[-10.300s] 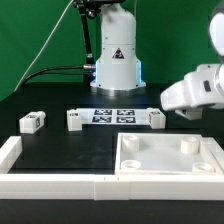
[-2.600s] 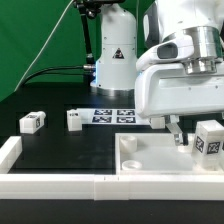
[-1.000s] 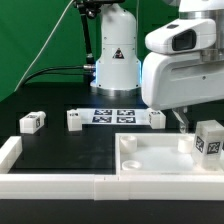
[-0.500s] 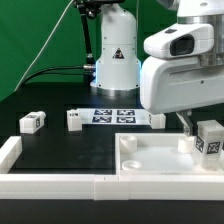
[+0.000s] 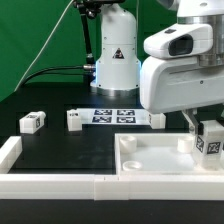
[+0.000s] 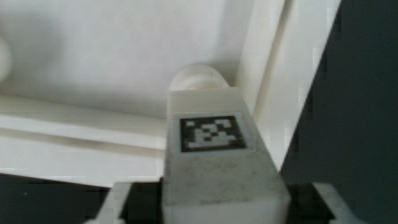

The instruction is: Assemble one leg

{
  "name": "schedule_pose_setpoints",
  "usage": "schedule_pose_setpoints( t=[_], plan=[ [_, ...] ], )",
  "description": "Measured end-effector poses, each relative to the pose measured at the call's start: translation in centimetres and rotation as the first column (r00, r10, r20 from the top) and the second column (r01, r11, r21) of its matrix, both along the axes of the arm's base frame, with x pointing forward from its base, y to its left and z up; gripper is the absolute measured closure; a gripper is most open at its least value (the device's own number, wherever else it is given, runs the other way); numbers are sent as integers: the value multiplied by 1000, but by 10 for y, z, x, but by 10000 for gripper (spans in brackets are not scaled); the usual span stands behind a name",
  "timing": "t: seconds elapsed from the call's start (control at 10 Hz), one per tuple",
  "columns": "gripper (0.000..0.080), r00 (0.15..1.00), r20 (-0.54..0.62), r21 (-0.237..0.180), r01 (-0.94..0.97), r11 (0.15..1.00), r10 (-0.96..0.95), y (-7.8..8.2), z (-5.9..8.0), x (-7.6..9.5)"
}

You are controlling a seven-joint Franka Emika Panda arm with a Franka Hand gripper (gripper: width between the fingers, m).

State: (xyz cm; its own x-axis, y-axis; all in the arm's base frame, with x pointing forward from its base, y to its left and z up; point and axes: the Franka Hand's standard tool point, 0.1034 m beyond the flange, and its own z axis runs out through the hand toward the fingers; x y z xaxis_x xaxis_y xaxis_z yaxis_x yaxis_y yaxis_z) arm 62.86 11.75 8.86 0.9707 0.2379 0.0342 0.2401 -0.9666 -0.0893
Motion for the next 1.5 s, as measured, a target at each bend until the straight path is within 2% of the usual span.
schedule_pose_setpoints(
  t=[0.1,0.2,0.4,0.6,0.8,0.9,1.1,1.2,1.3,1.5],
  plan=[
    [507,1000,0,2,12,1000,-12,0,0,0],
    [507,978,7,25,206,978,-206,-1,0,0],
    [505,911,2,48,412,910,-413,-3,0,-3],
    [505,759,-33,66,650,757,-650,-5,0,-1],
    [505,594,-70,67,804,591,-801,-5,0,-1],
    [505,483,-97,60,875,480,-870,-5,-1,-1],
    [505,318,-129,42,948,315,-939,-3,-1,-2],
    [505,181,-153,23,984,179,-972,-1,-2,-3],
    [505,94,-162,10,996,93,-982,0,-2,-4],
    [505,23,-175,-1,1000,23,-984,1,-2,-4]
  ],
)
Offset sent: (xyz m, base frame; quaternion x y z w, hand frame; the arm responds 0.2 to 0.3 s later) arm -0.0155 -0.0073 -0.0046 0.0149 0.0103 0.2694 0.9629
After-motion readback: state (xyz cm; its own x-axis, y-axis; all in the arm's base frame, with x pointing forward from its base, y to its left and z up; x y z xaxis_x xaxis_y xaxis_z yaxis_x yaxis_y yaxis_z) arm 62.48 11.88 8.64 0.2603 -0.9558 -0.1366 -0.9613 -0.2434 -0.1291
